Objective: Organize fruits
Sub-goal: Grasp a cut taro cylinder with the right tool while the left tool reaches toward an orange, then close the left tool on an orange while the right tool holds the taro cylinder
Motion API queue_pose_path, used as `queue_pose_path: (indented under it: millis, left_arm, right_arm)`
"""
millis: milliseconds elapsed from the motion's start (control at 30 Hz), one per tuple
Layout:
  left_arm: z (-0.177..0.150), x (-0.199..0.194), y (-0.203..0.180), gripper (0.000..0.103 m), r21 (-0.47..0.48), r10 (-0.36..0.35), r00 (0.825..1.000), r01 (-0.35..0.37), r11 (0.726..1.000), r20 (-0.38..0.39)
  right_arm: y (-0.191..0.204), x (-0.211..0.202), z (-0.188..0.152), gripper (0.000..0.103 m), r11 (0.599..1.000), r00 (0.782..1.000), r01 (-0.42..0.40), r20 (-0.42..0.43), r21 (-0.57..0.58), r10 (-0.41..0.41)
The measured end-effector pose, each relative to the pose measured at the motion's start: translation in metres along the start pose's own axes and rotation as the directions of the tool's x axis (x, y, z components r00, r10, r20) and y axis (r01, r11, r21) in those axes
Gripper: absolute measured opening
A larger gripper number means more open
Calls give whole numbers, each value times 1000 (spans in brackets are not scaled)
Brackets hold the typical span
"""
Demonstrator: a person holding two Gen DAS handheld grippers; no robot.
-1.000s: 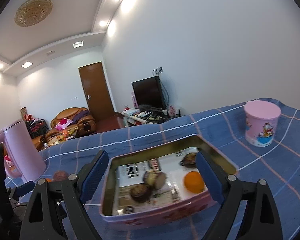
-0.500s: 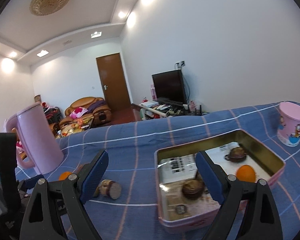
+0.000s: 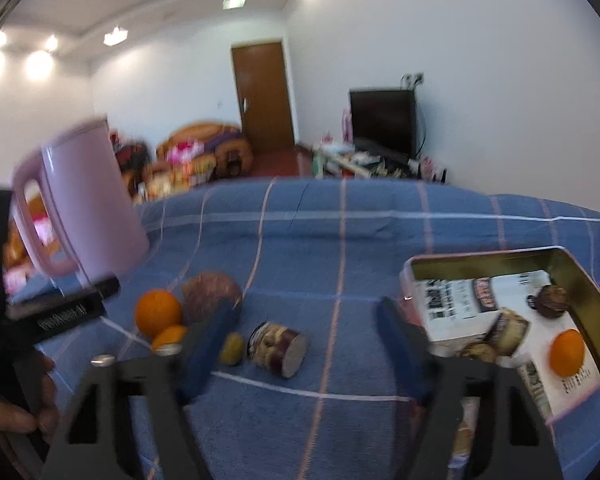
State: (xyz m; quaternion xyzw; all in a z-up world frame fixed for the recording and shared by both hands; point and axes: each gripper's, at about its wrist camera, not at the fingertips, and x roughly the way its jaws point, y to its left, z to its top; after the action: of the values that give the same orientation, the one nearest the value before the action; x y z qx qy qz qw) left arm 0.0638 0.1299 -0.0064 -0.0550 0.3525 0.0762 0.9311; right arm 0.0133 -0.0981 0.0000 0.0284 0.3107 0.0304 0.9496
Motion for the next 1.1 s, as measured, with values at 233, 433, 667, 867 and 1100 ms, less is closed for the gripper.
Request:
queue_pose_path:
  millis: [233,433,667,867,1100]
  left_arm:
    - [-1,-3,-5,103,44,-22,1000,23,999,-6]
    - [1,-7,-6,103,56,-57,998,57,997,-10]
    - [-3,-11,-18,100,106,-160,987,162,981,-25]
    - [-12,-21,-42,80,205,-265,963,267,942,-39]
    - [-28,-22,-74,56,305,-340,931,364,880,-131]
  right_arm:
    - [10,38,5,49,1000,990,-4,-144,4,4]
    - [6,58,1,48,999,970,-6,-241,48,18]
    - [5,47,-5,42,998,972,-42,-228,53,53]
    - [-7,-8,-16,42,997,997,-59,-43,59,62]
    - [-30,-35,-28,43,993,998,-64,1,103,64]
